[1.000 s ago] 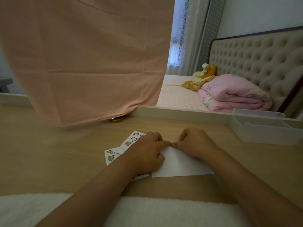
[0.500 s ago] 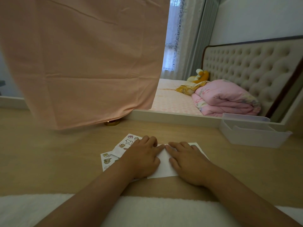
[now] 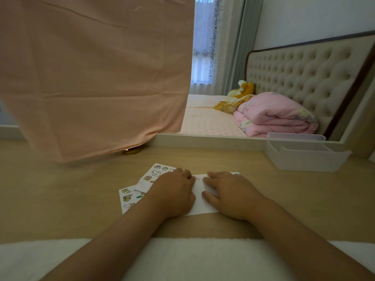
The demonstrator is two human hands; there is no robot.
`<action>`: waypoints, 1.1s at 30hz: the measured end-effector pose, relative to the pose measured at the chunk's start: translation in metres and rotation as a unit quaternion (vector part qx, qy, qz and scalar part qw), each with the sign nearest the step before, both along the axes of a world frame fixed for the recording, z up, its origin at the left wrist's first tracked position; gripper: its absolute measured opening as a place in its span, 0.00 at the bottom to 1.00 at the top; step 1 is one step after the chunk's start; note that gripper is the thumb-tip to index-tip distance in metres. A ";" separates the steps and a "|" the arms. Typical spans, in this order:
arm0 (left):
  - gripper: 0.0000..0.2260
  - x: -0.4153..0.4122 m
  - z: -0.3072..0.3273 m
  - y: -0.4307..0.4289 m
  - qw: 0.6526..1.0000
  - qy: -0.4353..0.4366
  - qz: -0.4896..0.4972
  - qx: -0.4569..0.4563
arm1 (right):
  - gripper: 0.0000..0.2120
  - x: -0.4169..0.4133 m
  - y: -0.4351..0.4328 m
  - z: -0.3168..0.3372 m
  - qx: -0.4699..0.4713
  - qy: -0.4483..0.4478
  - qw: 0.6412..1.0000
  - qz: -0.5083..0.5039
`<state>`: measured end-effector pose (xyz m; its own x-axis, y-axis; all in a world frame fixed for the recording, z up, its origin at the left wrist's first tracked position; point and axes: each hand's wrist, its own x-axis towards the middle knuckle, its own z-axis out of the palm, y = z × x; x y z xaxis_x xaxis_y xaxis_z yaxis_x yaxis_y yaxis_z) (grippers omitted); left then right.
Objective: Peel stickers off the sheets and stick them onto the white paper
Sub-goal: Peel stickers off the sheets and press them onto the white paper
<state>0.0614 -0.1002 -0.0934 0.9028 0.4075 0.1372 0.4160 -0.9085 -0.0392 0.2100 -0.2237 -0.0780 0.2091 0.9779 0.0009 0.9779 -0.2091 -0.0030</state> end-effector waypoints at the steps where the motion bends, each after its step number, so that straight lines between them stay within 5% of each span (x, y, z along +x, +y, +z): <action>1: 0.22 -0.001 -0.001 0.001 1.000 -0.006 -0.002 -0.001 | 0.28 0.000 -0.001 0.000 0.008 0.005 1.000 0.005; 4: 0.36 -0.004 -0.005 0.003 0.999 -0.029 -0.015 0.002 | 0.28 0.000 0.000 -0.003 -0.004 0.013 0.999 0.029; 7: 0.39 -0.005 -0.008 0.006 1.000 -0.021 -0.007 0.014 | 0.27 0.000 0.000 -0.001 -0.014 0.003 1.000 0.026; 13: 0.26 -0.001 -0.001 -0.003 1.000 0.002 -0.014 0.027 | 0.22 0.005 -0.004 0.008 -0.006 -0.043 0.999 0.029; 18: 0.31 -0.001 0.001 -0.007 0.998 -0.006 -0.045 0.052 | 0.21 0.006 -0.002 0.003 0.038 -0.029 0.998 0.036; 33: 0.13 -0.008 0.017 -0.016 0.977 -0.157 0.030 -0.142 | 0.17 0.011 -0.005 0.005 0.113 0.022 0.993 0.016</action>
